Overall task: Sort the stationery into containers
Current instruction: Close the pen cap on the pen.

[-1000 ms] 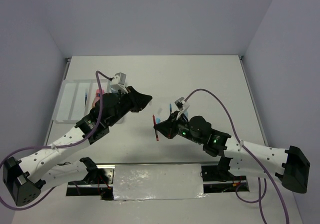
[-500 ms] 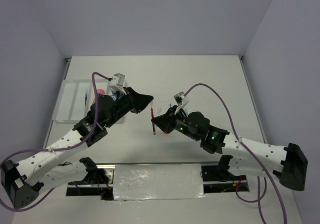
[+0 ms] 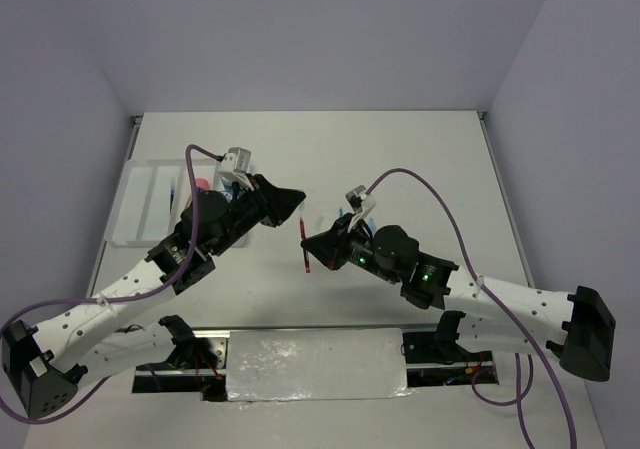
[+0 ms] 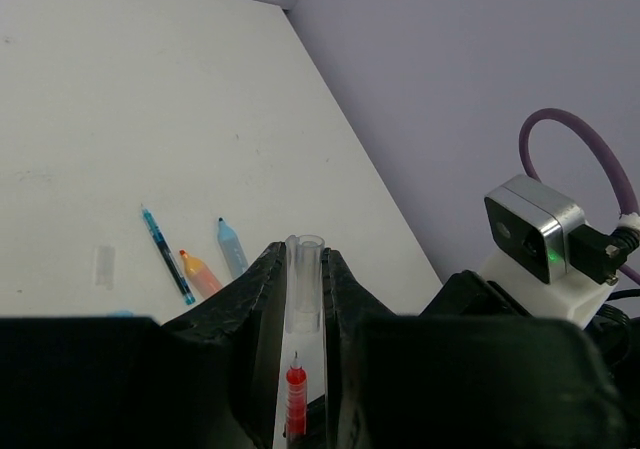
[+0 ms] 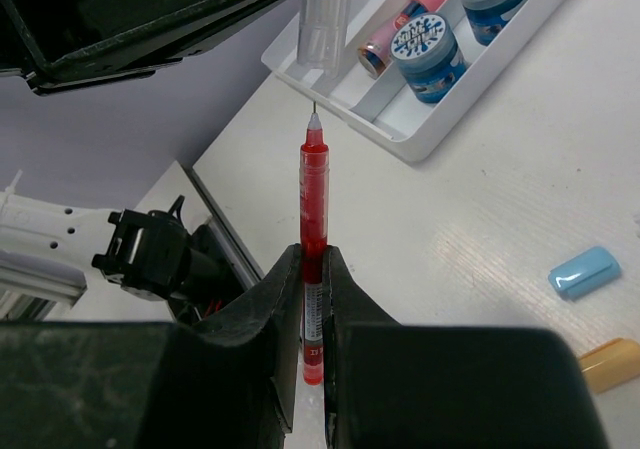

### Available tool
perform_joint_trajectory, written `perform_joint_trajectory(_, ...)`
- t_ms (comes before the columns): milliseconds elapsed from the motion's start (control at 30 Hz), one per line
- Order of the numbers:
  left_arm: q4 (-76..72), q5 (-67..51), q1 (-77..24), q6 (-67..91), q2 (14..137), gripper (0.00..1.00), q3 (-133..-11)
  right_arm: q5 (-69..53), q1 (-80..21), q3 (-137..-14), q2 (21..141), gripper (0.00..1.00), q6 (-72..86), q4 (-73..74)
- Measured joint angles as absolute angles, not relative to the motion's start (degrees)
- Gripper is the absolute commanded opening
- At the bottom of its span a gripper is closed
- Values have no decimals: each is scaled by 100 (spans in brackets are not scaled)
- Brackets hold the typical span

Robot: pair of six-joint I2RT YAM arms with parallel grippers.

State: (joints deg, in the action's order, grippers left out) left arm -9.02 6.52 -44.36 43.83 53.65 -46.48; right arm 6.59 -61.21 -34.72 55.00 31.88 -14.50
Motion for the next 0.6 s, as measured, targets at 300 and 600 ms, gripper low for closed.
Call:
perform_joint_trajectory(300,-943,655,-4436,4368,5332,2,-4510,762,-6128,-3535,5489,0,3188,-1323)
perform_joint_trajectory(600,-1000,598,-4436,4375,5332,2,-4434,871,-6128,-3636,5489,0,3162,-1177)
